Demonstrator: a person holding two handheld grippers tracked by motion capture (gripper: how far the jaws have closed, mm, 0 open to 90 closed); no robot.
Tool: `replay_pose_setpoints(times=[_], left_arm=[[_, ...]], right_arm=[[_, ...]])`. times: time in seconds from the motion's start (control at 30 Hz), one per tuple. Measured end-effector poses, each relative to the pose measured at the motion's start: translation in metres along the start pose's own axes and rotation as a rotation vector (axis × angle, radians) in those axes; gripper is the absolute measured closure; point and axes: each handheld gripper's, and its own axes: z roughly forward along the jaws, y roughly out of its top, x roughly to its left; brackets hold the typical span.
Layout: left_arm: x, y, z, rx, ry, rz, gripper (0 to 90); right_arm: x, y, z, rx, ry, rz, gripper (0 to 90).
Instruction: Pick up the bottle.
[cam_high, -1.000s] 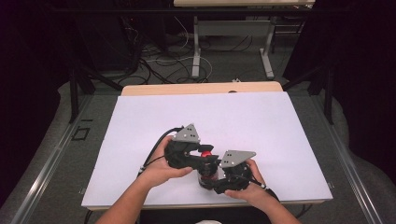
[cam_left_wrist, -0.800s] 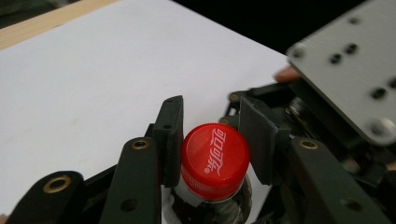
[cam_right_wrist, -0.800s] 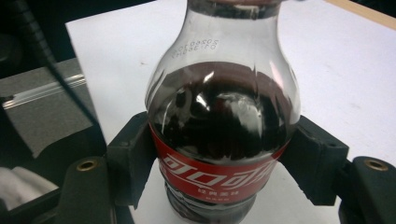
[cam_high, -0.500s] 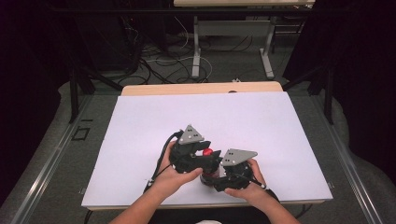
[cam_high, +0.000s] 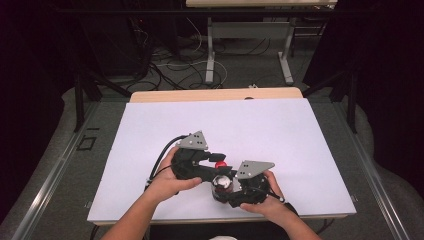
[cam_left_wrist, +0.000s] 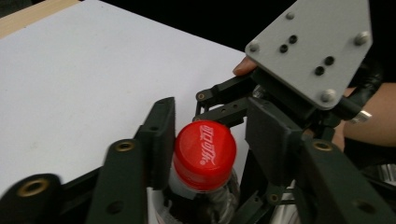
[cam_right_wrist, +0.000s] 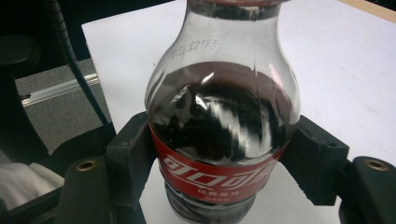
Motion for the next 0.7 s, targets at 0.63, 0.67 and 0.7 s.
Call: replay_pose_setpoints(times=[0.63,0.67,0.7], left_arm=[[-0.028,0.001,0.016,-0.052,0.308,-0.157,55.5],[-0.026,0.001,0.014,-0.062,0.283,-0.153,52.6],[-0.022,0.002,0.01,-0.084,0.246,-0.143,50.8]], right_arm=[[-0.002,-0.001,0.0,0.016,-0.049,0.042,30.5],[-0.003,-0.001,0.001,-0.003,-0.054,0.032,30.5],[-0.003,-0.001,0.0,-0.005,-0.053,0.031,30.5]])
